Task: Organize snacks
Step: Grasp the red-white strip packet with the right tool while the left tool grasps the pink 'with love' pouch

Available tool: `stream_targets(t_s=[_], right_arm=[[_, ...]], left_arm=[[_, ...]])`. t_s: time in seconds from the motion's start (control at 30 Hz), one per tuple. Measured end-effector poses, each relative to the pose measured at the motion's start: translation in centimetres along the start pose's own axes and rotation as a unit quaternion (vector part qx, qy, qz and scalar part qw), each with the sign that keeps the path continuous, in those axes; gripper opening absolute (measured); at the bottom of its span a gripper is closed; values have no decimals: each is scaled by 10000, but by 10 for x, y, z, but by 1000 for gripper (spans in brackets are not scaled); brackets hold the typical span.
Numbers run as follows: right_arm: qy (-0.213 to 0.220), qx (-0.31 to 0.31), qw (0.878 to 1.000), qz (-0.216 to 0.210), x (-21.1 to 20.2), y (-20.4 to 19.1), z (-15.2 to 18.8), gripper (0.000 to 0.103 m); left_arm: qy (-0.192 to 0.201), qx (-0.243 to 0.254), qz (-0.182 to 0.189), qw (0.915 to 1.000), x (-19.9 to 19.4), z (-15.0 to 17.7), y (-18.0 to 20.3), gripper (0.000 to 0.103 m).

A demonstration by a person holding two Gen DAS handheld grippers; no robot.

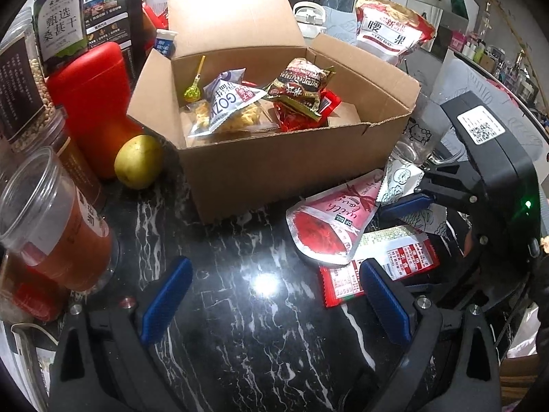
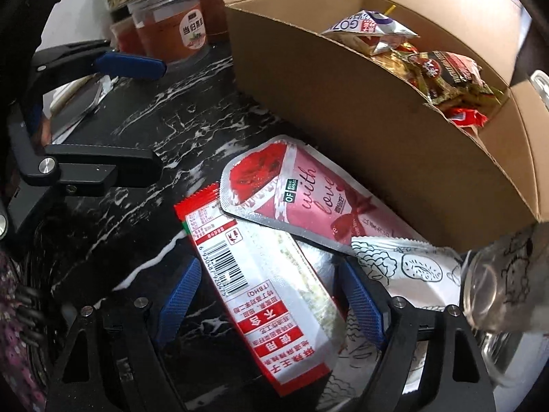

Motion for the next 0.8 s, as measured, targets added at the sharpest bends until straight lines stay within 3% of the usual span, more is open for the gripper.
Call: stream_targets(t_s=[0.13,0.2,0.3,0.4,0.57,0.8], right_arm=[[-33,-103,9999,39,6,-6,-7,77],[-71,-33,9999,81,4,-11,-8,61],[-92,-1,9997,228,0,-24,-6,53],[-96,151,9994,290,-5,-33,1,49],[36,575,9983,50,-17,-47,22,48],[281,1309,9909,153,-37,-55,58,48]], left_arm=[[-78,28,28,10000,2,0,-1,100],[-101,80,29,9999,1,-1,-1,99],[-158,189,146,9996,-1,-2,-2,99],[-155,431,161,9988,-4,-1,1,99],[102,1121,34,9936,-12,-4,14,99],[9,2099,431,9768,3,-15,46,100]])
Point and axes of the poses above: each gripper's, at about its wrist camera, not at the fingertips, and x roughly the way its jaws point, y to its right, z to its underside, the point moved 1 cm from there along x, roughly the way its jaws point, and after that the axes turned 5 degrees about -x, right-handed, at the moved point
